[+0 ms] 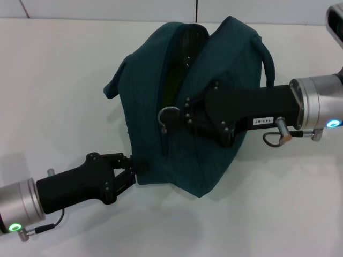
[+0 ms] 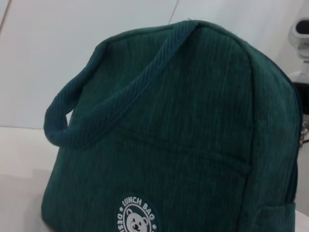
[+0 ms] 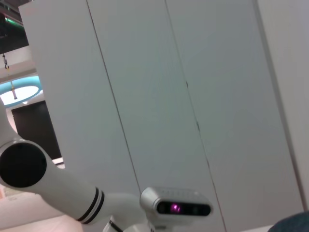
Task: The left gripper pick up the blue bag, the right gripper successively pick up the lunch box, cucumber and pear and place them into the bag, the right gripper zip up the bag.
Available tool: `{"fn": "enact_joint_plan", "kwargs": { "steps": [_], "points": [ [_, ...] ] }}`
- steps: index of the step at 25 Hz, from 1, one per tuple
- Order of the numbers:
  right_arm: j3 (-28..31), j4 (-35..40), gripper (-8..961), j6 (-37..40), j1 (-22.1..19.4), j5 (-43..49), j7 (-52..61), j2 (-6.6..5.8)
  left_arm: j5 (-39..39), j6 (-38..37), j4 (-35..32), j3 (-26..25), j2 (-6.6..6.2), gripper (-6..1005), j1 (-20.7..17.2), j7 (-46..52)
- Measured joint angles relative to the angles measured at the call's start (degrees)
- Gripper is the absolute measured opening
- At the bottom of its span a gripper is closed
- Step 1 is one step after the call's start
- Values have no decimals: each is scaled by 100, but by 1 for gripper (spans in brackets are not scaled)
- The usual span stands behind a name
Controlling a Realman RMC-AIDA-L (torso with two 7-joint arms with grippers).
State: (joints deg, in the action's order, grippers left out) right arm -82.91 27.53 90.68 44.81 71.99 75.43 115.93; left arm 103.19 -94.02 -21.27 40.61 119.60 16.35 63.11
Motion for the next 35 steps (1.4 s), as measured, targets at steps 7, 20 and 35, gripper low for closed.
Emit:
{"fn": "enact_joint_plan", "kwargs": {
  "steps": [7,20,35],
  "points": [
    [-1,22,10,-56,-55,-275,-177,8,-3,120,145,18,2,158,11,-198],
    [13,-47,10,-384,-330,-1194,-403,8,-13,467,158,469,10,56,-9,-300],
    [-73,-67,10,-584,-580,-1624,-473,-6,-413,481,104,469,-14,62,-183,-450]
  ]
}}
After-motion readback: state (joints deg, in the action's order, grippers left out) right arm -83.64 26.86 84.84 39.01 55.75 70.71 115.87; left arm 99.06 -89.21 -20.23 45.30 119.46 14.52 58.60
